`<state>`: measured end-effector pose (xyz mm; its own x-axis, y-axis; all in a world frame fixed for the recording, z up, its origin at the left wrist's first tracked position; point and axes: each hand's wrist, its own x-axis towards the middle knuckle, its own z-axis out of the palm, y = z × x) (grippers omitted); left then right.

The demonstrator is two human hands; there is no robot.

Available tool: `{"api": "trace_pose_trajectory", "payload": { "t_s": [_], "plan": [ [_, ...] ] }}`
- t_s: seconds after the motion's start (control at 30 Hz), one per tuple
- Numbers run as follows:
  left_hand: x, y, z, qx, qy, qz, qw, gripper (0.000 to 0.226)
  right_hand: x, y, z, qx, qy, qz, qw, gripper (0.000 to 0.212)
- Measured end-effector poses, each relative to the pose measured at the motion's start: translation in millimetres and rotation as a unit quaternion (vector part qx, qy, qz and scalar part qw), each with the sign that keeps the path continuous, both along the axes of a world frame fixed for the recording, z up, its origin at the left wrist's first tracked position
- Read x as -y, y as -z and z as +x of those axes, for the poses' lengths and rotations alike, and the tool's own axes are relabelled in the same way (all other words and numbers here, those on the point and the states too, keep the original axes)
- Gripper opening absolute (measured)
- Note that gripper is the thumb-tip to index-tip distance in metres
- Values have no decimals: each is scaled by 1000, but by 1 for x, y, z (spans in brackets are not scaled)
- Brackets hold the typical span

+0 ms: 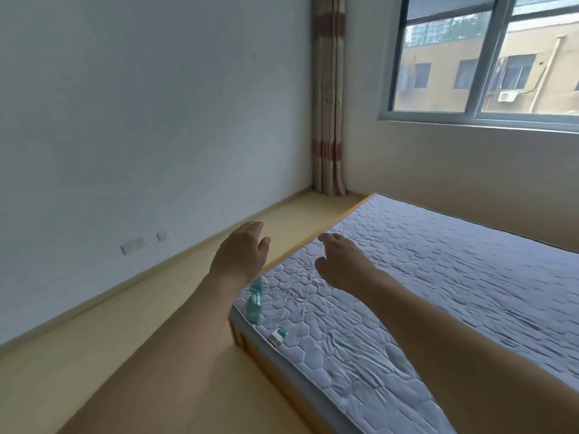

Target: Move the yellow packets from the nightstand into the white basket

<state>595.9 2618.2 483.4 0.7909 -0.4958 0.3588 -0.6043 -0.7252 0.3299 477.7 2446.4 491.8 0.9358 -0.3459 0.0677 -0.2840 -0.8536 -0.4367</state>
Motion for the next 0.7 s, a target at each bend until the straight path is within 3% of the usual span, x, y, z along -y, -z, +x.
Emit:
{"api": "trace_pose_trajectory", "payload": {
  "t_s": [0.43,0.7],
  "plan": [
    [-70,-20,293,-8,-82,71,994,49,-29,1,332,28,-97,12,995,59],
    [-105,-47,465,0,-130,73,989,46,-59,-21,517,44,-148,23,988,50]
  ]
}}
